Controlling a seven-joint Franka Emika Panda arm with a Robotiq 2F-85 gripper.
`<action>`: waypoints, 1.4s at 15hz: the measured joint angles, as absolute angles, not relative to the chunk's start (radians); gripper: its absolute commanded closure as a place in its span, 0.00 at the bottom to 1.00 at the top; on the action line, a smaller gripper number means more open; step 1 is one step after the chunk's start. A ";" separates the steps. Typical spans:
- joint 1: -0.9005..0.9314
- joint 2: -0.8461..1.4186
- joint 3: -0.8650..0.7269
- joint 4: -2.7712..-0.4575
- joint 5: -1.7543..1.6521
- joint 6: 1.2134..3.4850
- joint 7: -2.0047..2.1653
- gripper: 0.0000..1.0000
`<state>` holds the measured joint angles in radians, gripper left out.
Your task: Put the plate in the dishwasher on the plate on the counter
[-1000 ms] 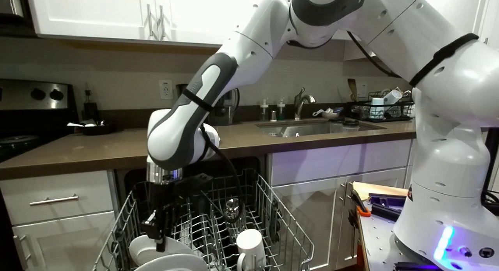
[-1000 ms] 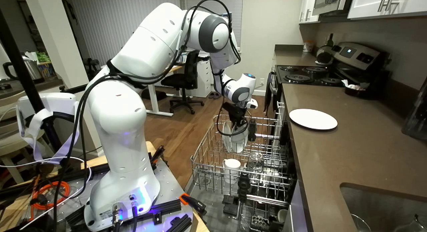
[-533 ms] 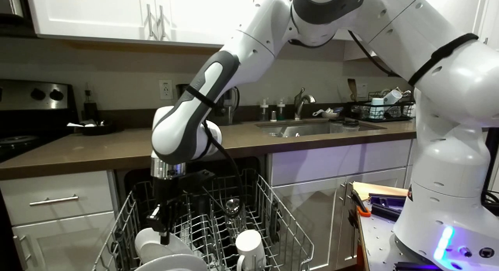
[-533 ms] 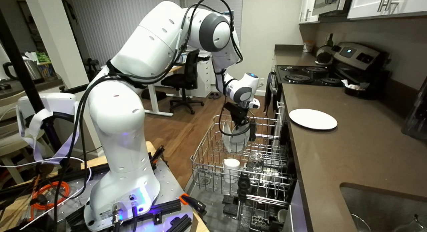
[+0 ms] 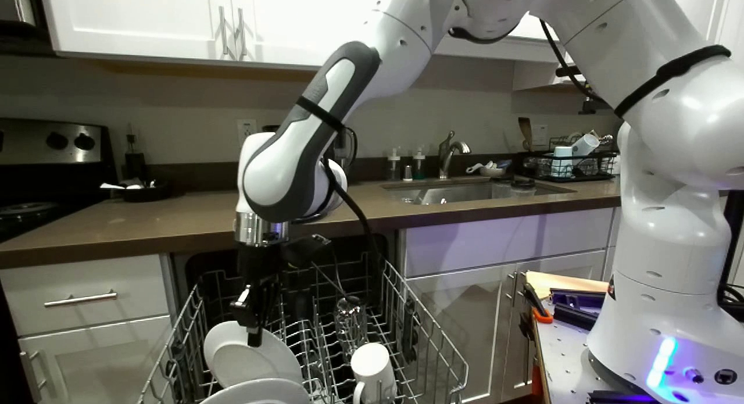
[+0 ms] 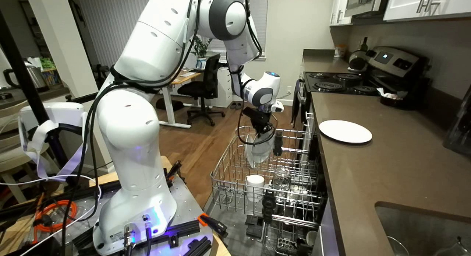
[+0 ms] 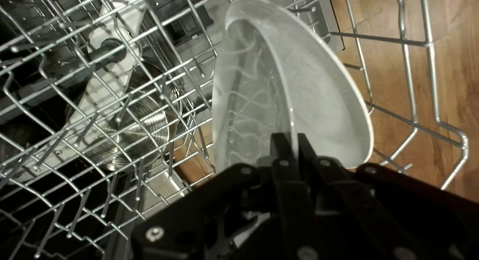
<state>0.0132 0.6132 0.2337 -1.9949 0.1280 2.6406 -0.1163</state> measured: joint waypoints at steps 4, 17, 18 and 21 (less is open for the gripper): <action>0.015 0.513 0.246 -2.080 0.128 2.643 -0.118 0.93; 0.028 0.347 0.238 -2.199 0.177 2.640 -0.118 0.38; 0.026 0.357 0.235 -2.200 0.191 2.648 -0.122 0.33; 0.008 0.403 0.233 -2.201 0.229 2.695 -0.155 0.12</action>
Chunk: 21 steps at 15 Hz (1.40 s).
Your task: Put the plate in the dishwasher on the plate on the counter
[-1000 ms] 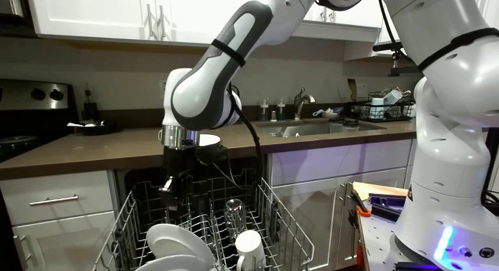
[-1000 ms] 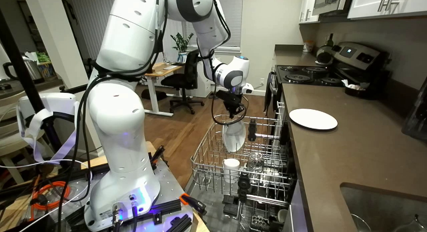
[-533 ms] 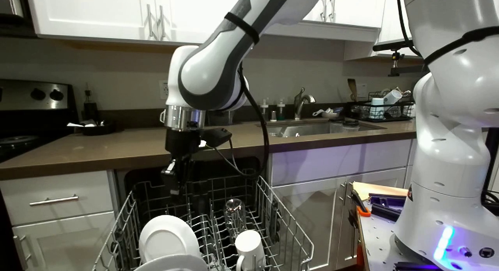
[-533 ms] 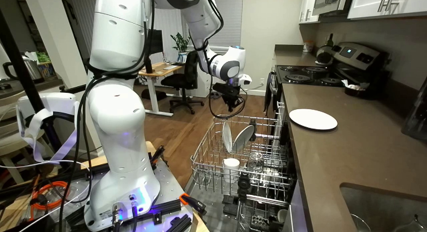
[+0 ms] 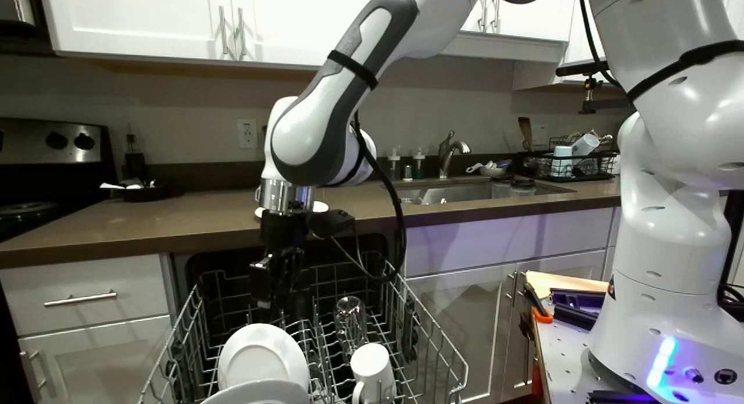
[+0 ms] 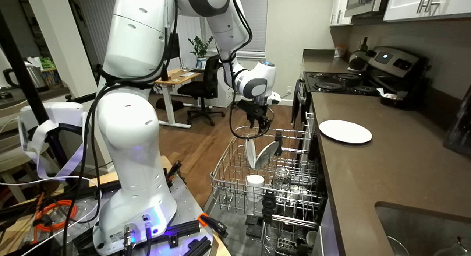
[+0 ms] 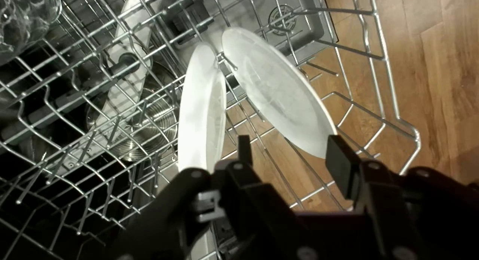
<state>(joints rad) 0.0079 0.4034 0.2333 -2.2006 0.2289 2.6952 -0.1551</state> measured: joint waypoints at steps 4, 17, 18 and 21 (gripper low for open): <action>-0.033 0.484 0.241 -2.192 0.243 2.777 -0.218 0.00; -0.400 0.723 0.515 -2.052 0.240 2.899 -0.513 0.07; -0.435 0.750 0.545 -2.031 0.240 2.887 -0.527 0.07; -0.491 0.825 0.588 -1.966 0.240 2.812 -0.543 0.30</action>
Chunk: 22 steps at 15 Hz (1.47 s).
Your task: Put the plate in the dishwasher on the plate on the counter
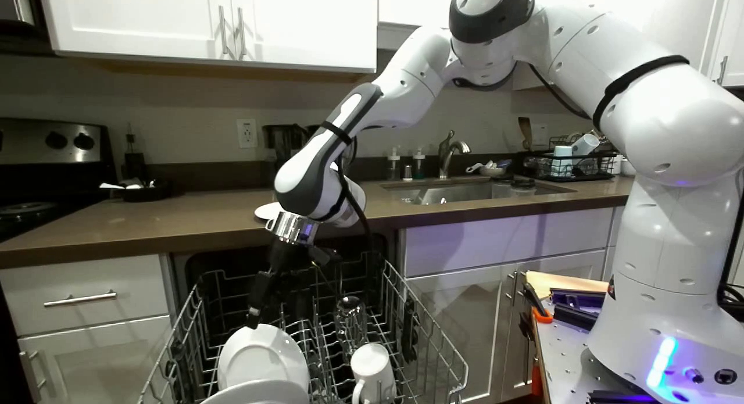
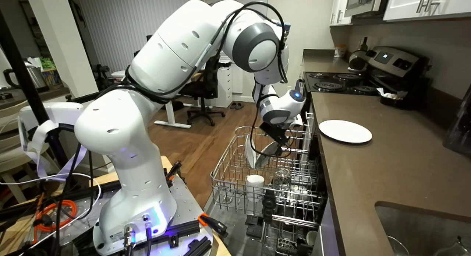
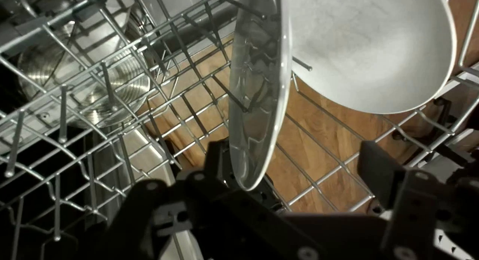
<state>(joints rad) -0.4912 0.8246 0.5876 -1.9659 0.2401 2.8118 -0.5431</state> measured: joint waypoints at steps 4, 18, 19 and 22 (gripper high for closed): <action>-0.474 0.877 0.569 -1.890 0.242 2.688 -0.537 0.50; -0.350 0.882 0.480 -1.783 0.271 2.539 -0.508 0.97; -0.350 0.880 0.480 -1.783 0.272 2.539 -0.508 0.96; -0.350 0.858 0.482 -1.795 0.280 2.539 -0.510 0.96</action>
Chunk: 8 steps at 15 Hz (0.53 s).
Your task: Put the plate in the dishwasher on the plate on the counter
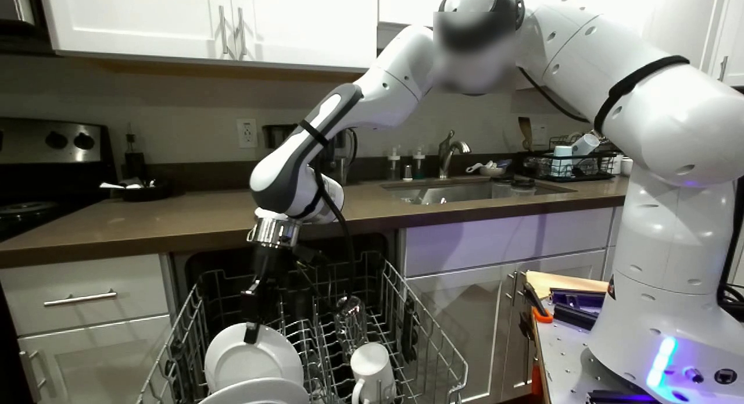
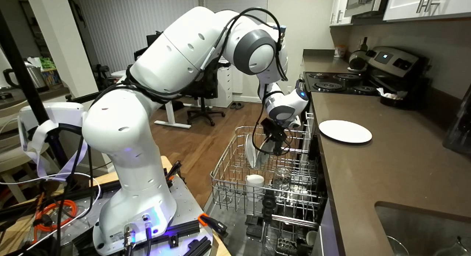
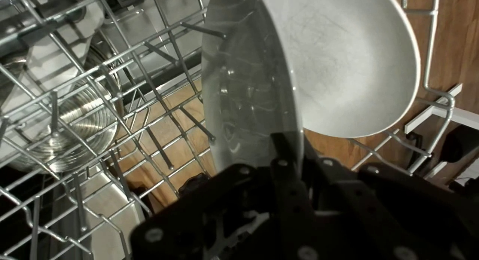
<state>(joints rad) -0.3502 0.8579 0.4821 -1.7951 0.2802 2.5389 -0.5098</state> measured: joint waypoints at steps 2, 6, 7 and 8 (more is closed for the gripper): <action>-0.350 0.827 0.485 -1.816 0.282 2.539 -0.511 0.96; -0.342 0.731 0.490 -1.885 0.285 2.538 -0.510 0.96; -0.336 0.702 0.491 -1.906 0.292 2.528 -0.509 0.96; -0.330 0.672 0.490 -1.927 0.297 2.521 -0.506 0.96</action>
